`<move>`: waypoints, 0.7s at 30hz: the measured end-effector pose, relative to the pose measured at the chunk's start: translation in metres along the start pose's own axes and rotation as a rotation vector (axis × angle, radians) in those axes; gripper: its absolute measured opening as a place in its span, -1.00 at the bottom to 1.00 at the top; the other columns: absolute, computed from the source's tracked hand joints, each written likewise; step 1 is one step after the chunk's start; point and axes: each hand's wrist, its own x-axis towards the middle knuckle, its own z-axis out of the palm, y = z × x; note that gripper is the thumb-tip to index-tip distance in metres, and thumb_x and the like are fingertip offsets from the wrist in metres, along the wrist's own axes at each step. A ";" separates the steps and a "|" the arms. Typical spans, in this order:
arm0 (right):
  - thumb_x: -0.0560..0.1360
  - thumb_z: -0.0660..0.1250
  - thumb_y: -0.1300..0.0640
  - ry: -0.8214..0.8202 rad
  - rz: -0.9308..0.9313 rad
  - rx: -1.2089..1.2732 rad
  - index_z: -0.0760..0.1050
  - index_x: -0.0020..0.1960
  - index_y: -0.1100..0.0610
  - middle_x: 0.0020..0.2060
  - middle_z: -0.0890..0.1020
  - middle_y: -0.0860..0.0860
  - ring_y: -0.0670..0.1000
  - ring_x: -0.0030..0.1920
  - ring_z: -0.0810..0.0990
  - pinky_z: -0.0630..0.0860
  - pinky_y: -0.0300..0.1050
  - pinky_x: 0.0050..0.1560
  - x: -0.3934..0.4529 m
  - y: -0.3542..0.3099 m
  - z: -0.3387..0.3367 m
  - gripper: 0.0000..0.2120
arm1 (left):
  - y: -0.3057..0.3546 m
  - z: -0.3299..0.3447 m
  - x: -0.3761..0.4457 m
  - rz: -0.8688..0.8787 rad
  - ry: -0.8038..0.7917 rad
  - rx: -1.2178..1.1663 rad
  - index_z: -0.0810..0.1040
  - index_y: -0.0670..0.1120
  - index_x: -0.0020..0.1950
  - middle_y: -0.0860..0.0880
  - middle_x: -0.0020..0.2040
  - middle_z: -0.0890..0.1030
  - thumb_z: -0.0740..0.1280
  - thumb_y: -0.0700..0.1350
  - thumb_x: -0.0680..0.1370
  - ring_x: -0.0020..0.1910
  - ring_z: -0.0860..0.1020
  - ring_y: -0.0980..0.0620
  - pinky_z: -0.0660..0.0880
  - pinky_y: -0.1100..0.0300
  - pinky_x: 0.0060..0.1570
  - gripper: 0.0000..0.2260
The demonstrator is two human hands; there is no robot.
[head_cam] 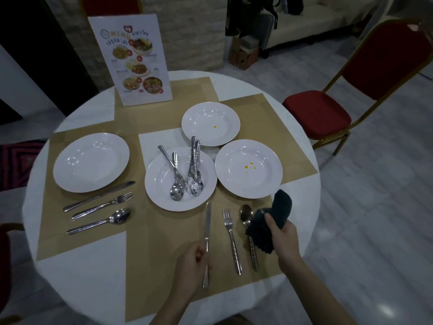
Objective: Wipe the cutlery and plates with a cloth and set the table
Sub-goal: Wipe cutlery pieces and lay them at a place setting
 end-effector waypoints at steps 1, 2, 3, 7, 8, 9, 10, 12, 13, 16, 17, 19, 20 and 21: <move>0.55 0.33 0.05 -0.005 0.005 -0.006 0.54 0.03 0.13 -0.11 0.66 0.10 0.09 -0.08 0.64 0.62 0.08 -0.05 -0.004 0.007 -0.004 -0.84 | -0.004 0.005 0.006 -0.005 0.005 0.044 0.37 -0.03 -0.33 0.04 -0.41 0.51 0.33 -0.25 0.54 -0.43 0.46 0.12 0.38 0.24 -0.35 -0.71; 0.55 0.33 0.04 -0.009 0.010 -0.010 0.54 0.03 0.12 -0.11 0.66 0.09 0.08 -0.08 0.64 0.62 0.05 -0.08 -0.007 0.014 -0.008 -0.85 | -0.008 0.009 0.012 0.002 0.005 0.080 0.36 -0.02 -0.34 0.03 -0.40 0.50 0.33 -0.23 0.54 -0.40 0.45 0.10 0.38 0.19 -0.33 -0.70; 0.55 0.33 0.04 -0.012 0.015 -0.009 0.54 0.04 0.12 -0.10 0.66 0.09 0.06 -0.08 0.64 0.61 -0.01 -0.12 -0.010 0.020 -0.012 -0.84 | -0.010 0.014 0.017 0.010 0.001 0.107 0.37 -0.02 -0.34 0.01 -0.38 0.51 0.33 -0.22 0.55 -0.38 0.47 0.07 0.39 0.17 -0.33 -0.70; 0.55 0.32 0.03 -0.029 0.039 0.021 0.53 0.05 0.08 -0.07 0.66 0.04 0.00 -0.05 0.63 0.54 -0.18 -0.16 -0.016 0.032 -0.021 -0.85 | -0.011 0.030 0.030 0.011 -0.017 0.166 0.37 -0.03 -0.34 -0.04 -0.35 0.55 0.29 -0.22 0.56 -0.33 0.57 -0.05 0.49 0.07 -0.30 -0.71; 0.54 0.33 0.03 -0.033 0.044 0.027 0.53 0.04 0.05 -0.07 0.66 0.03 0.00 -0.05 0.63 0.54 -0.19 -0.15 -0.017 0.034 -0.022 -0.87 | -0.010 0.033 0.032 0.011 -0.017 0.177 0.36 -0.02 -0.36 -0.02 -0.38 0.53 0.28 -0.22 0.56 -0.35 0.56 -0.03 0.48 0.09 -0.32 -0.69; 0.54 0.33 0.03 -0.035 0.046 0.030 0.53 0.02 0.04 -0.07 0.67 0.03 0.00 -0.05 0.64 0.55 -0.18 -0.14 -0.017 0.035 -0.023 -0.89 | -0.010 0.036 0.033 0.014 -0.015 0.193 0.34 -0.02 -0.37 0.00 -0.40 0.51 0.28 -0.23 0.56 -0.38 0.54 0.01 0.46 0.12 -0.35 -0.68; 0.54 0.33 0.03 -0.035 0.047 0.032 0.54 0.02 0.04 -0.07 0.67 0.03 0.00 -0.04 0.64 0.55 -0.18 -0.13 -0.017 0.036 -0.024 -0.89 | -0.010 0.038 0.033 0.024 -0.005 0.207 0.32 -0.02 -0.38 0.02 -0.42 0.49 0.29 -0.23 0.56 -0.40 0.51 0.04 0.43 0.15 -0.37 -0.67; 0.54 0.33 0.03 -0.041 0.043 0.035 0.55 0.07 0.08 -0.06 0.67 0.03 0.01 -0.02 0.64 0.56 -0.18 -0.11 -0.017 0.038 -0.025 -0.84 | -0.010 0.041 0.032 0.048 0.010 0.221 0.32 -0.02 -0.38 0.03 -0.43 0.47 0.30 -0.24 0.55 -0.43 0.48 0.09 0.39 0.23 -0.40 -0.66; 0.54 0.33 0.04 -0.040 0.043 0.036 0.54 0.10 0.11 -0.05 0.67 0.04 0.01 -0.02 0.63 0.56 -0.18 -0.10 -0.017 0.039 -0.025 -0.80 | -0.011 0.041 0.031 0.049 0.012 0.224 0.33 -0.02 -0.37 0.01 -0.42 0.49 0.31 -0.24 0.55 -0.43 0.47 0.10 0.38 0.26 -0.41 -0.67; 0.53 0.33 0.01 -0.038 0.042 0.029 0.54 0.13 0.13 -0.04 0.67 0.03 0.01 0.00 0.63 0.56 -0.15 -0.07 -0.015 0.042 -0.024 -0.75 | -0.014 0.042 0.031 0.024 0.009 0.230 0.35 -0.03 -0.31 -0.07 -0.35 0.57 0.33 -0.23 0.54 -0.39 0.55 0.04 0.44 0.22 -0.39 -0.73; 0.53 0.33 0.00 -0.041 0.043 0.025 0.54 0.14 0.12 -0.02 0.66 0.03 0.01 0.01 0.62 0.56 -0.14 -0.05 -0.014 0.043 -0.024 -0.73 | -0.015 0.043 0.031 0.023 0.004 0.231 0.35 -0.02 -0.30 -0.08 -0.34 0.58 0.34 -0.22 0.53 -0.37 0.57 0.00 0.48 0.17 -0.37 -0.74; 0.52 0.33 -0.03 -0.055 0.047 0.015 0.53 0.16 0.11 0.01 0.66 0.03 0.01 0.04 0.61 0.55 -0.13 -0.02 -0.012 0.045 -0.022 -0.70 | -0.013 0.046 0.029 0.051 0.003 0.256 0.36 -0.01 -0.30 -0.04 -0.34 0.57 0.35 -0.19 0.52 -0.35 0.56 0.03 0.50 0.17 -0.35 -0.74; 0.52 0.33 -0.04 -0.061 0.052 0.015 0.53 0.18 0.10 0.02 0.65 0.02 0.01 0.05 0.61 0.55 -0.14 -0.02 -0.012 0.045 -0.021 -0.69 | -0.011 0.048 0.027 0.077 0.005 0.286 0.35 0.01 -0.29 -0.01 -0.33 0.55 0.36 -0.17 0.52 -0.34 0.53 0.10 0.44 0.26 -0.36 -0.74; 0.52 0.32 -0.05 -0.065 0.056 0.018 0.52 0.19 0.10 0.03 0.65 0.01 0.01 0.06 0.60 0.54 -0.15 -0.03 -0.011 0.045 -0.021 -0.68 | -0.008 0.050 0.026 0.101 0.009 0.313 0.35 0.02 -0.29 0.03 -0.33 0.52 0.37 -0.14 0.51 -0.34 0.49 0.16 0.37 0.33 -0.37 -0.75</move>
